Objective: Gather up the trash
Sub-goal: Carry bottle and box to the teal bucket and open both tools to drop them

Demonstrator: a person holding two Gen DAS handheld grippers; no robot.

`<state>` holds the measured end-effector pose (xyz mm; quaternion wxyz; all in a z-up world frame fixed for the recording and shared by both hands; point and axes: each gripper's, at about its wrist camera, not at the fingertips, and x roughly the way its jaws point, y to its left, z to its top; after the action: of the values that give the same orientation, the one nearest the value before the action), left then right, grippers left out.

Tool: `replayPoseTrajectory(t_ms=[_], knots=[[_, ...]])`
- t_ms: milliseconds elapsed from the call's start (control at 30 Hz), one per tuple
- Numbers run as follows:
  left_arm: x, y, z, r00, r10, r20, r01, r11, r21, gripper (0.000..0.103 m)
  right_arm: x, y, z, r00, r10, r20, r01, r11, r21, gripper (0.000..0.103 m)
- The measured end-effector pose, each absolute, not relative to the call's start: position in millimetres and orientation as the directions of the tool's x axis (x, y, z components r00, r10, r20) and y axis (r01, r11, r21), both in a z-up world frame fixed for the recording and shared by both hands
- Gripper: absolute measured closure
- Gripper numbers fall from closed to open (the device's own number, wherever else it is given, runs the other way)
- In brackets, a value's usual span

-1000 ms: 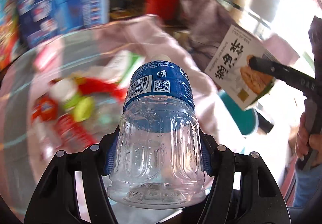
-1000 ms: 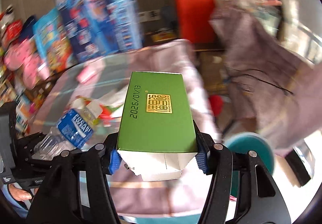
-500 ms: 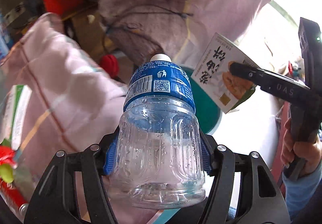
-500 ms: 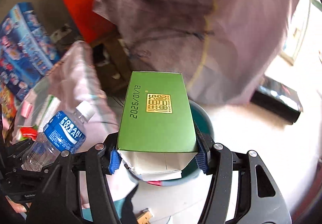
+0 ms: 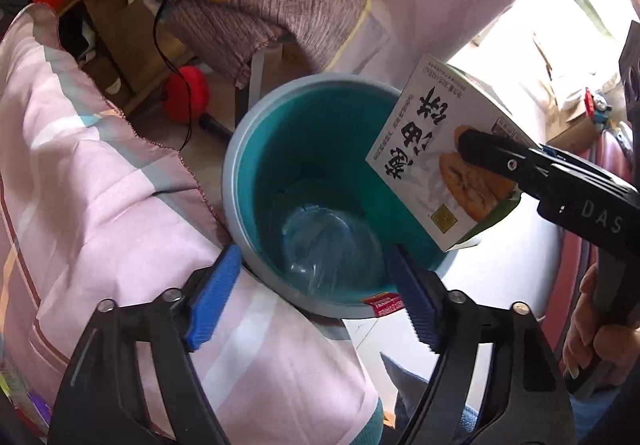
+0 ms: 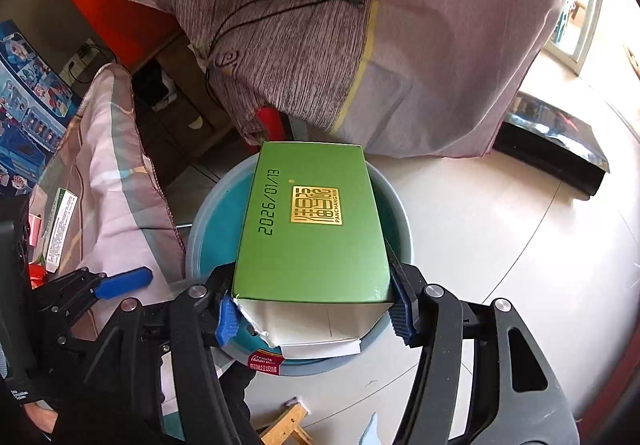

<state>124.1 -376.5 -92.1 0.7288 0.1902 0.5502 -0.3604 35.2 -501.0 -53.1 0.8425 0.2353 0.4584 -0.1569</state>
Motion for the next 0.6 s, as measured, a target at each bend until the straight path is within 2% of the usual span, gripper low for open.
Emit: replayPoseTrajectory(t_ms=[333,433,600], knots=[[119.7,-343.5,-70.4,0.182,-0.326,-0.928,0.704,0.702,-0.109,0.006,47.1,-493.1,-63.6,0.504,-0.012,-0.864,0.471,0.842,0.263,0.042],[118.1,-334.4,-66.4,0.184,-0.331,-0.926,0.691,0.713,-0.117,0.006,48.4,-490.6,-61.3,0.504,-0.009,-0.864,0.474,0.839,0.268,0.030],[114.5,-320.7,-62.9,0.194,-0.322,-0.926,0.683,0.722,-0.108,0.005,46.8,-486.9,-53.7,0.505,-0.013,-0.863,0.487,0.830,0.272,0.024]])
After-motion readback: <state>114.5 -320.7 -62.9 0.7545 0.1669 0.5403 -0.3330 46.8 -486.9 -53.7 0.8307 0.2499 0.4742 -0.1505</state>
